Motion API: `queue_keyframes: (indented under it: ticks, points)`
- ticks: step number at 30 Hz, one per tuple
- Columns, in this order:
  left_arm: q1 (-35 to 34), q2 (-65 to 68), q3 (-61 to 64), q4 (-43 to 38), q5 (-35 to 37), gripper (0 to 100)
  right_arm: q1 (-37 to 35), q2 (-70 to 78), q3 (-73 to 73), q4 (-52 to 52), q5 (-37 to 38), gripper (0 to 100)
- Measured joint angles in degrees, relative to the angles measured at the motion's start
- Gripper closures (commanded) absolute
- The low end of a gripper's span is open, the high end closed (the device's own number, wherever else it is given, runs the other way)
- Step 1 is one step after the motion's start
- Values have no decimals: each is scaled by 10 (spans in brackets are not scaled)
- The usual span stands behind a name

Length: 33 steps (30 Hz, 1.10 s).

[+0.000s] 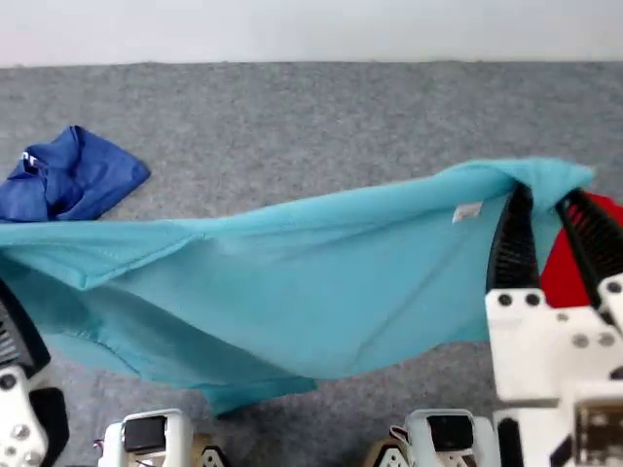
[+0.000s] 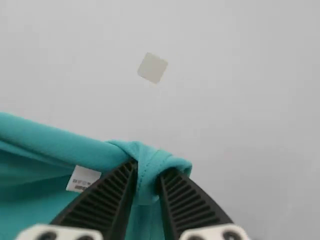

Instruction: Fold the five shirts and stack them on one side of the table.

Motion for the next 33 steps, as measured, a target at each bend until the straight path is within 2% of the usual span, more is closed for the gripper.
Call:
queue_keyframes:
  ticks: [5, 10, 16, 21, 33]
  points:
    - [0, 39, 3, -7, -24, 985, 0, 50, -62, 3, 0, 989]
    - [0, 49, -5, -7, -28, 985, 0, 54, -75, 47, 0, 989]
    - [0, 69, -103, -31, -28, 985, 0, 55, -76, 90, -3, 989]
    - [0, 106, -161, -6, -29, 985, 0, 55, -78, 90, -4, 989]
    - [0, 115, -171, -4, -30, 985, 0, 55, -78, 124, -16, 989]
